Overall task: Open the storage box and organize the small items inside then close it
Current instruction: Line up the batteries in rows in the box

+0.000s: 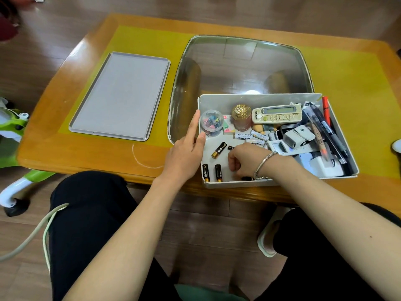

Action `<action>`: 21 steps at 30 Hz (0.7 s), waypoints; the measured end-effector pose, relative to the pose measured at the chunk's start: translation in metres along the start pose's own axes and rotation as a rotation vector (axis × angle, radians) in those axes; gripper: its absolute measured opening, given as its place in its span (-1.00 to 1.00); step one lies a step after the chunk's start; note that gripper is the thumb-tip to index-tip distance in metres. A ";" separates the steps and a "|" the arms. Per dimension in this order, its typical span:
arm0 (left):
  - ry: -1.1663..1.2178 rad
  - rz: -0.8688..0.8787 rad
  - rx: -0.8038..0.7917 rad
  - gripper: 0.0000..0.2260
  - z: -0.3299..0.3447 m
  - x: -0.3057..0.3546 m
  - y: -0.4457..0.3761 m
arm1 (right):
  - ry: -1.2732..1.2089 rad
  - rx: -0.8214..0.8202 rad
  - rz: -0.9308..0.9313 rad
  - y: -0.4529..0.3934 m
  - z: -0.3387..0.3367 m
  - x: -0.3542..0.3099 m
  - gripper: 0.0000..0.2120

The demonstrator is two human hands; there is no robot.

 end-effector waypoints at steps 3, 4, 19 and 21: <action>-0.006 0.009 0.014 -0.53 0.000 -0.001 0.000 | -0.091 0.044 -0.020 0.000 -0.004 -0.007 -0.87; -0.008 0.013 0.018 -0.53 0.000 -0.001 -0.001 | -0.117 0.042 -0.030 0.000 -0.004 -0.011 -0.84; -0.008 0.010 0.024 -0.53 0.000 0.000 0.001 | -0.275 0.054 0.011 -0.007 -0.003 -0.036 -0.57; -0.023 0.011 0.030 -0.53 -0.001 0.001 0.001 | -0.303 0.053 0.034 -0.008 -0.002 -0.037 -0.61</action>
Point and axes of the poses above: each hand's wrist, its own y-axis away from the middle knuckle, its own z-axis out of the palm, x = y × z, the point moved 8 cm from there along -y, towards the middle knuckle, and after that the axes turned 12 degrees about z, right-handed, at the moved point
